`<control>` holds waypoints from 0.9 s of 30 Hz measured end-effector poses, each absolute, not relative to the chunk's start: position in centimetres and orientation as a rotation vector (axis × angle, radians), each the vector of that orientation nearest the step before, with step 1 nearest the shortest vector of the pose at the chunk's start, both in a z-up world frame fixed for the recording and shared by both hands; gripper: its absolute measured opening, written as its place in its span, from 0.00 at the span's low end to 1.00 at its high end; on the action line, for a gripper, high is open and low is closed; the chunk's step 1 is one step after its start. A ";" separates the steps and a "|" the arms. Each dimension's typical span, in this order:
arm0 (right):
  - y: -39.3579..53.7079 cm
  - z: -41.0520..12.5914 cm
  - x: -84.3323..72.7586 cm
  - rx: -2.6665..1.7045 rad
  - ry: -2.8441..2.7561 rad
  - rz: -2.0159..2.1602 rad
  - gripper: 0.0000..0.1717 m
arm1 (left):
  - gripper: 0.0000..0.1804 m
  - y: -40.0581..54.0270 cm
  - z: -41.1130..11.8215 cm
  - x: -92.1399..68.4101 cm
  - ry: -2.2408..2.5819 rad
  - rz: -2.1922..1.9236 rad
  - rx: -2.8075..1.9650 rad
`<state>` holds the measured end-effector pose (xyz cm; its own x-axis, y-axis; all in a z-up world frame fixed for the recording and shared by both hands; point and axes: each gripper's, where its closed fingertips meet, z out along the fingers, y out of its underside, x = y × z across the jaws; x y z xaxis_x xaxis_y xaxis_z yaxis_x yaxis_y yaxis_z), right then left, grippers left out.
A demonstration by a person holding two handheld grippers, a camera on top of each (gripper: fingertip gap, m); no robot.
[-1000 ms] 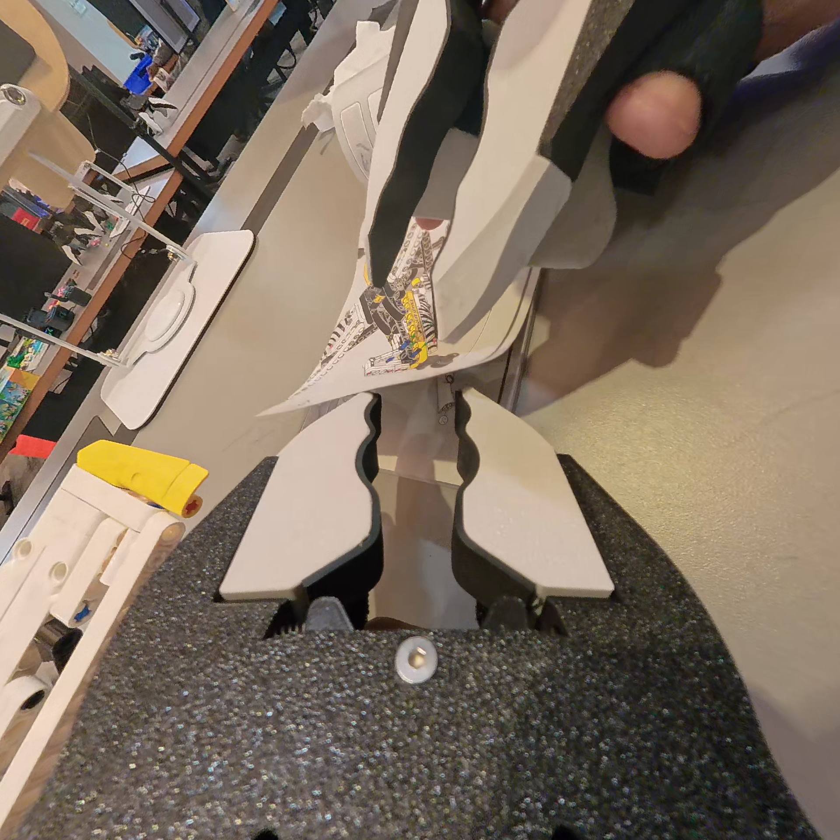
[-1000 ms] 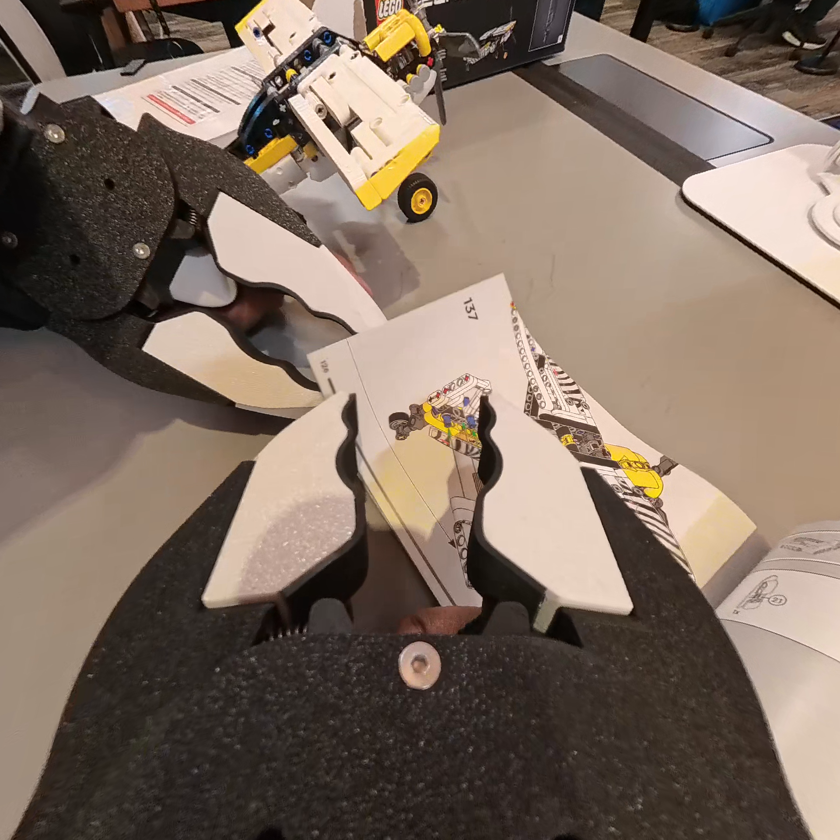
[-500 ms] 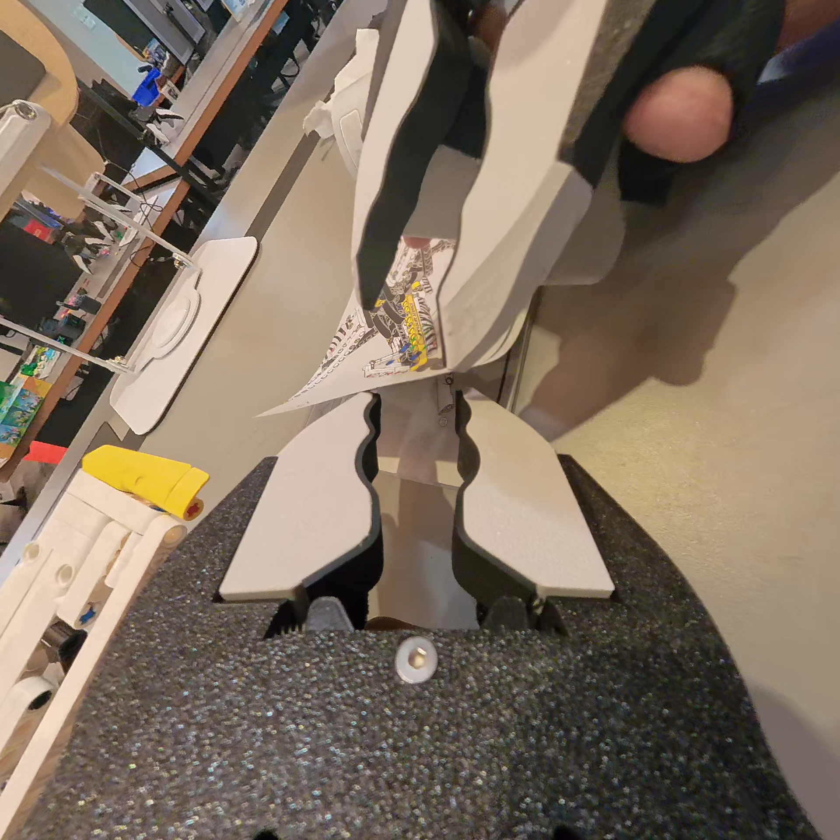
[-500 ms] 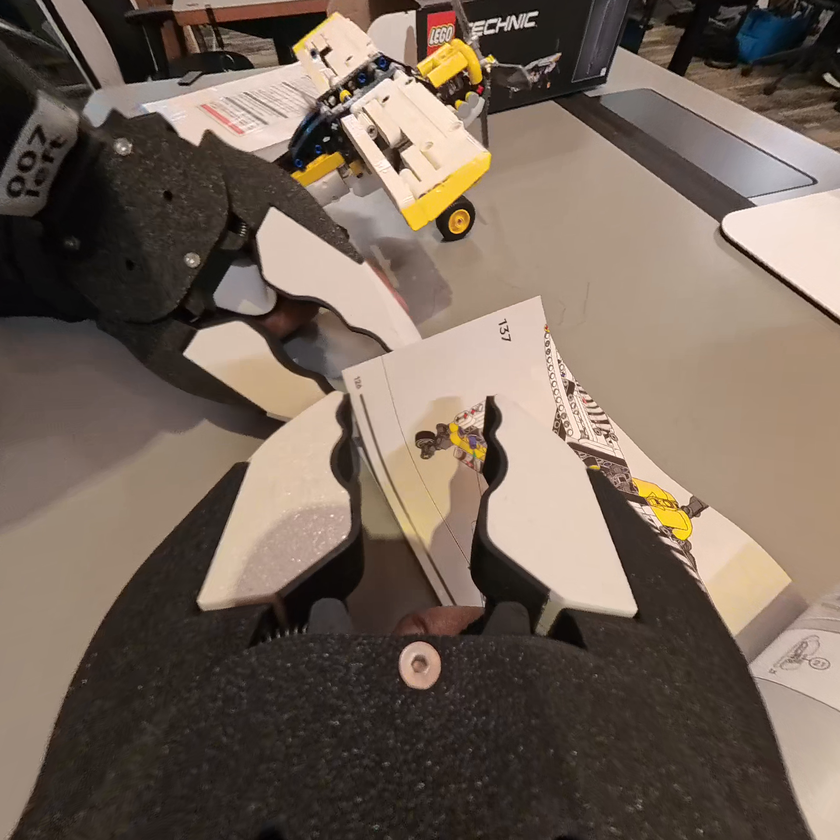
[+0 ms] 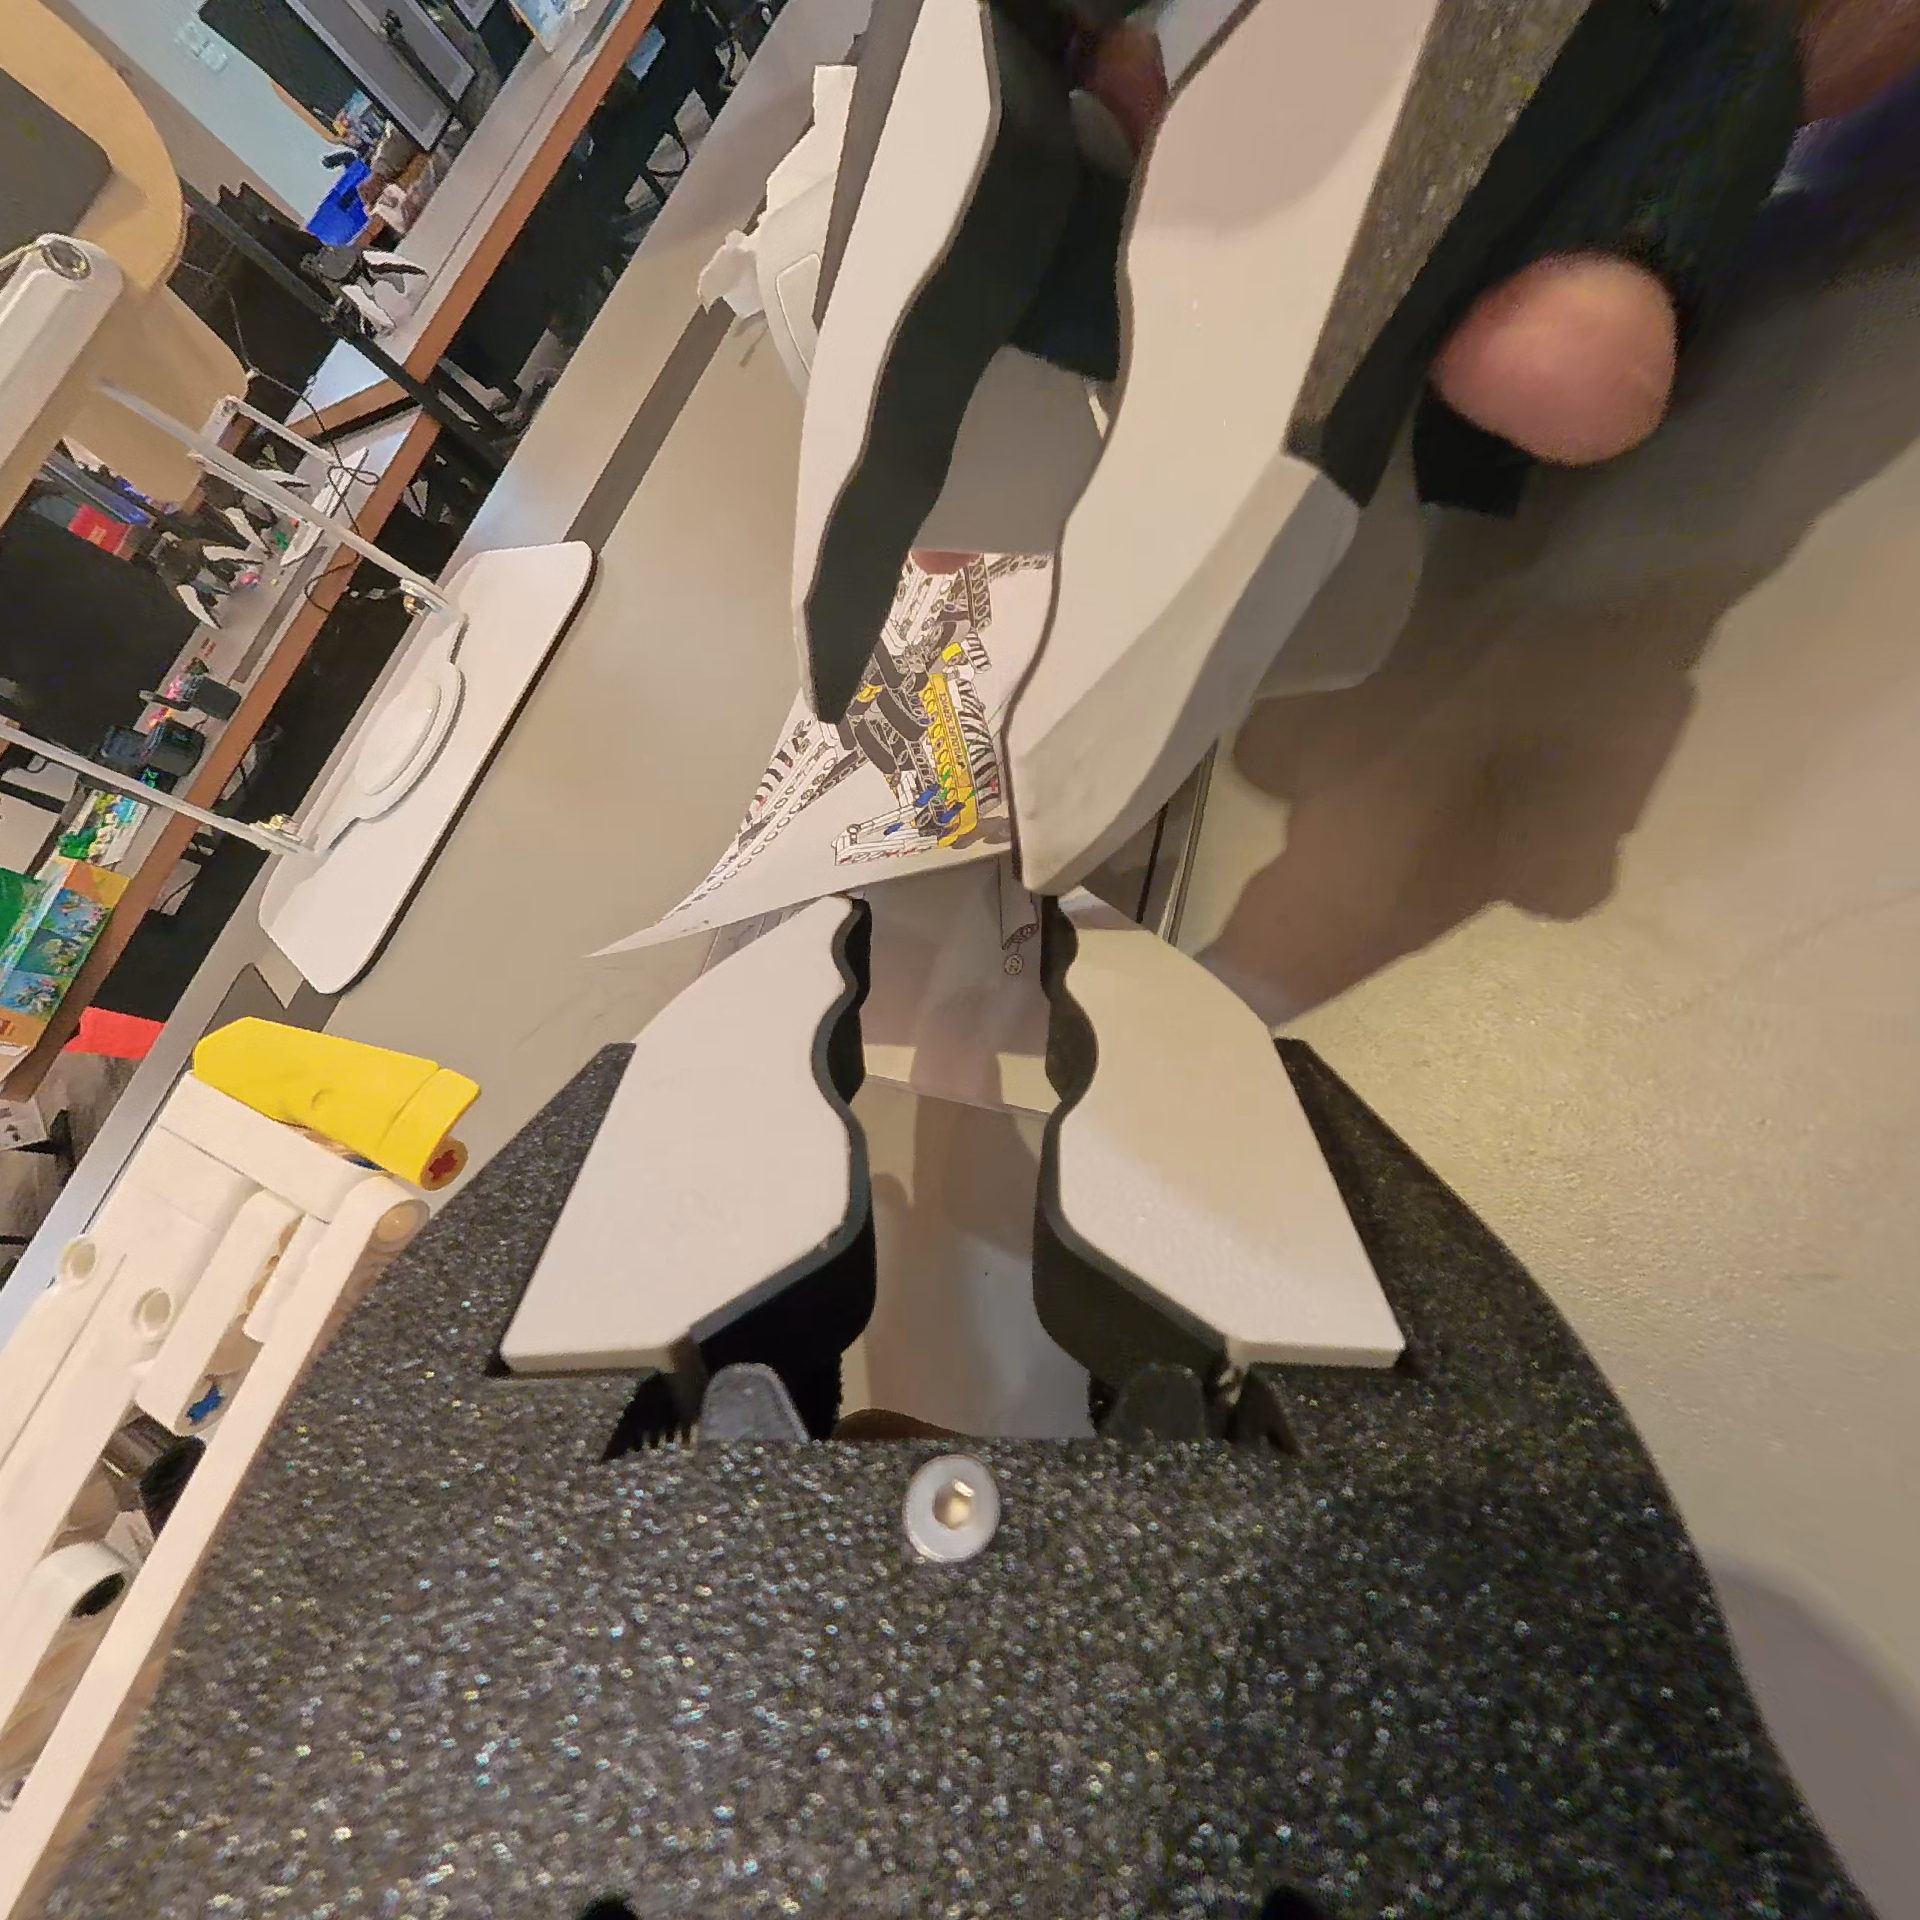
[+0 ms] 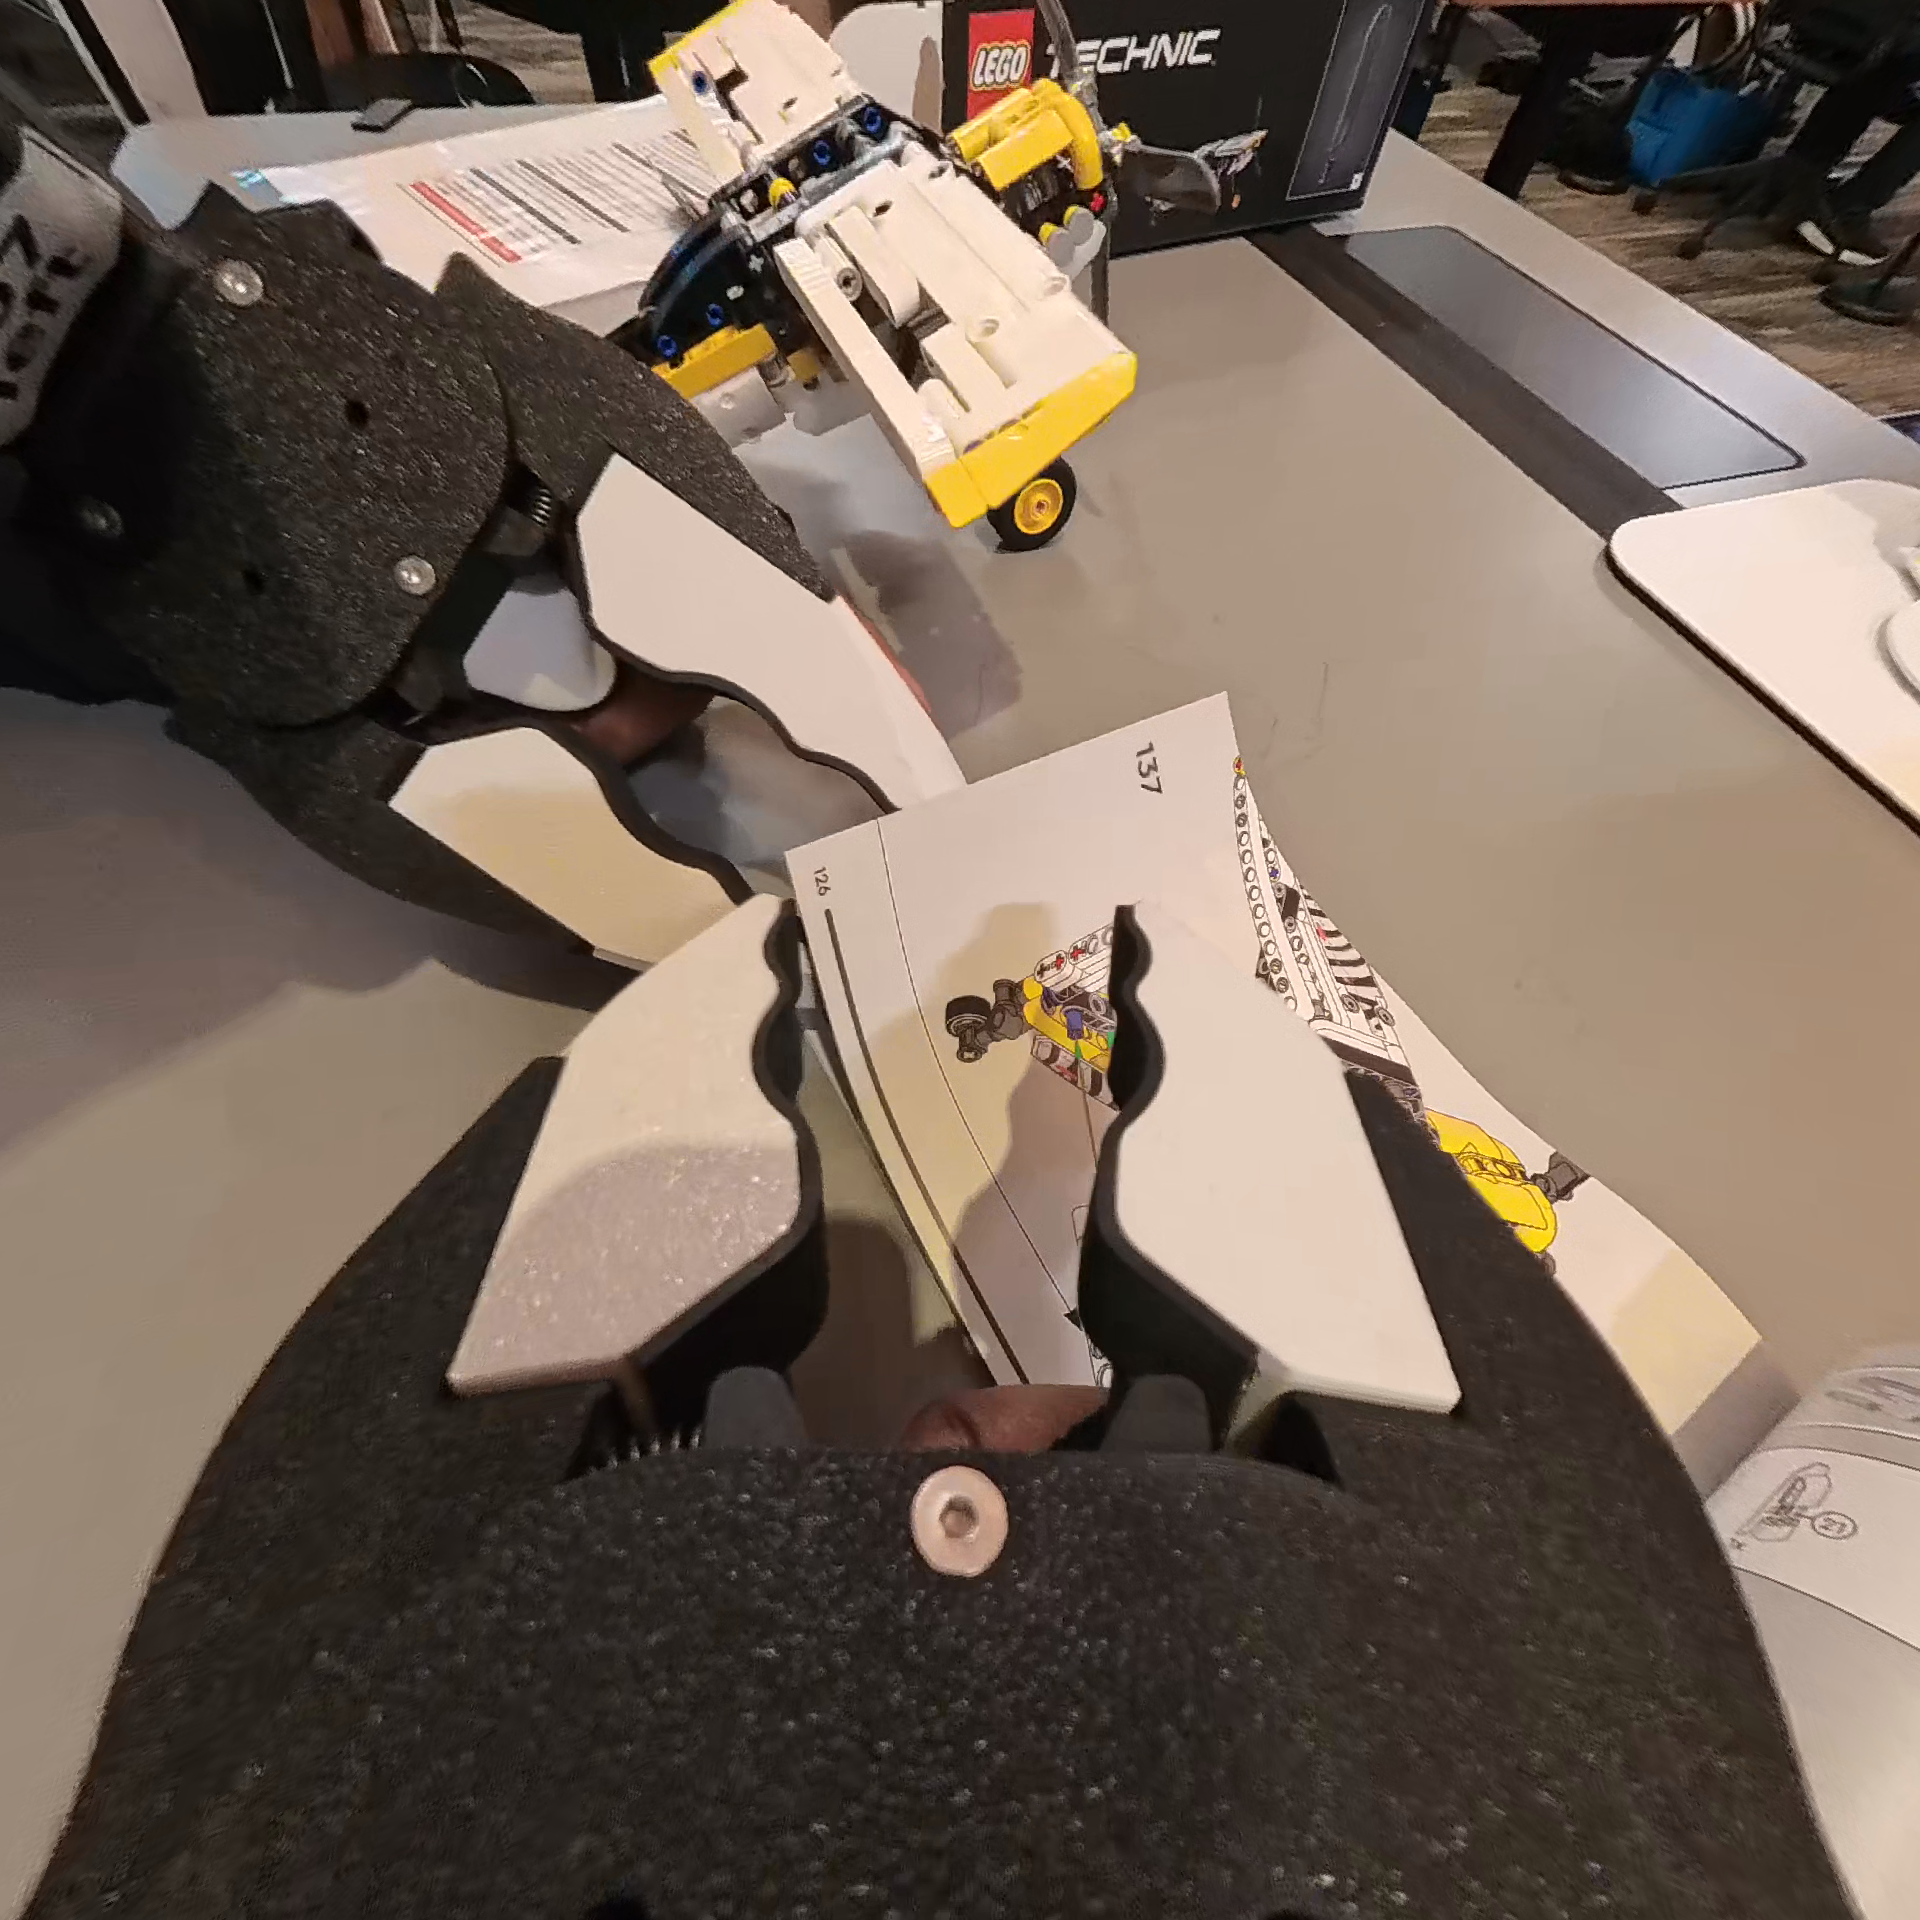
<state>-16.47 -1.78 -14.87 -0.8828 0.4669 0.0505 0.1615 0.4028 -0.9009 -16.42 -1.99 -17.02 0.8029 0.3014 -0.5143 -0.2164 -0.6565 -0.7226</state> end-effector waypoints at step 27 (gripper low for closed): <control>-1.5 -15.4 -17.3 -0.689 -2.409 1.477 0.23 | 0.17 -2.1 -17.0 -16.4 -0.064 0.802 -2.153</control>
<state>-17.25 -1.51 -15.43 -0.8623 0.5042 -0.0458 0.2697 0.3808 -0.8844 -16.39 -2.14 -17.01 0.7957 0.3043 -0.5237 -0.2171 -0.6639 -0.7157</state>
